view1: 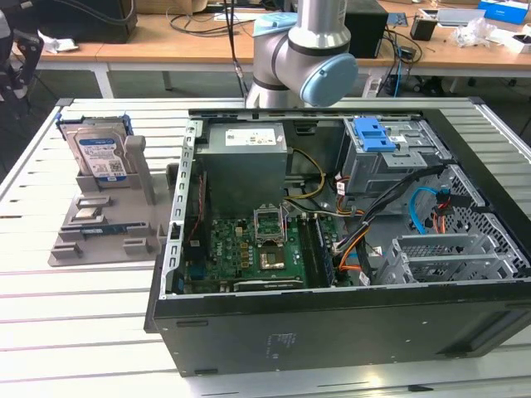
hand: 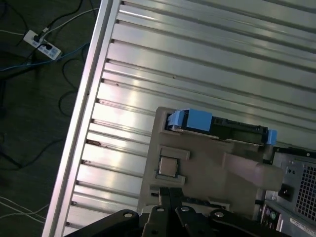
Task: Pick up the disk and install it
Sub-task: 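Pick up the disk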
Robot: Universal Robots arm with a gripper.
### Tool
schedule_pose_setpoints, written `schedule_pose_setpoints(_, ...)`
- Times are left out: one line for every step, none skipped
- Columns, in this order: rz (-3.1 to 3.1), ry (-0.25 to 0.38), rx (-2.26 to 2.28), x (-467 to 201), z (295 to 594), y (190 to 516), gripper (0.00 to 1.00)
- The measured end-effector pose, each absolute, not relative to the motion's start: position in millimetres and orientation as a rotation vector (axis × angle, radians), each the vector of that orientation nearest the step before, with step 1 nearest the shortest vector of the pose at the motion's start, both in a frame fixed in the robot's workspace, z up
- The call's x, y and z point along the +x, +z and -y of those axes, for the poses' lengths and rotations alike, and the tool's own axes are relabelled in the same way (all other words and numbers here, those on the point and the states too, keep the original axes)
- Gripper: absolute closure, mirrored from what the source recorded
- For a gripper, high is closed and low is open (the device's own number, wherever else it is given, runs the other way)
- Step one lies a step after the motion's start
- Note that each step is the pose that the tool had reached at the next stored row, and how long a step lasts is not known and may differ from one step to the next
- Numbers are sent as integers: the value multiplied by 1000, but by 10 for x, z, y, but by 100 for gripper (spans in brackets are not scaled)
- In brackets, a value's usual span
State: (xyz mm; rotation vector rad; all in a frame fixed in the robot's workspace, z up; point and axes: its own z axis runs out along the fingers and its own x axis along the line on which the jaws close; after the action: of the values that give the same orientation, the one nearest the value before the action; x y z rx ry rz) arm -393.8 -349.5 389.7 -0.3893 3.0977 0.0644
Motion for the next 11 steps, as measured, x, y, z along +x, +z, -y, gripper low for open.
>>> schedule_pose_setpoints(-3095, 65, -414, -3938, 3495, 3897, 89)
schedule_pose_setpoints(-3094, 65, -424, -3938, 3495, 3897, 89)
schedule_pose_setpoints(-3089, 65, -457, -3938, 3495, 3897, 89)
schedule_pose_setpoints(-3087, 65, -474, -3938, 3495, 3897, 89)
schedule_pose_setpoints(-3086, 65, -485, -3938, 3495, 3897, 89)
schedule_pose_setpoints(-3083, 65, -500, -3937, 3495, 3897, 89)
schedule_pose_setpoints(-3082, 66, -510, -3937, 3495, 3897, 89)
schedule_pose_setpoints(-3080, 66, -525, -3938, 3495, 3897, 89)
schedule_pose_setpoints(-3078, 66, -536, -3938, 3495, 3897, 89)
schedule_pose_setpoints(-3076, 66, -545, -3937, 3495, 3897, 89)
schedule_pose_setpoints(-3074, 66, -557, -3938, 3495, 3897, 89)
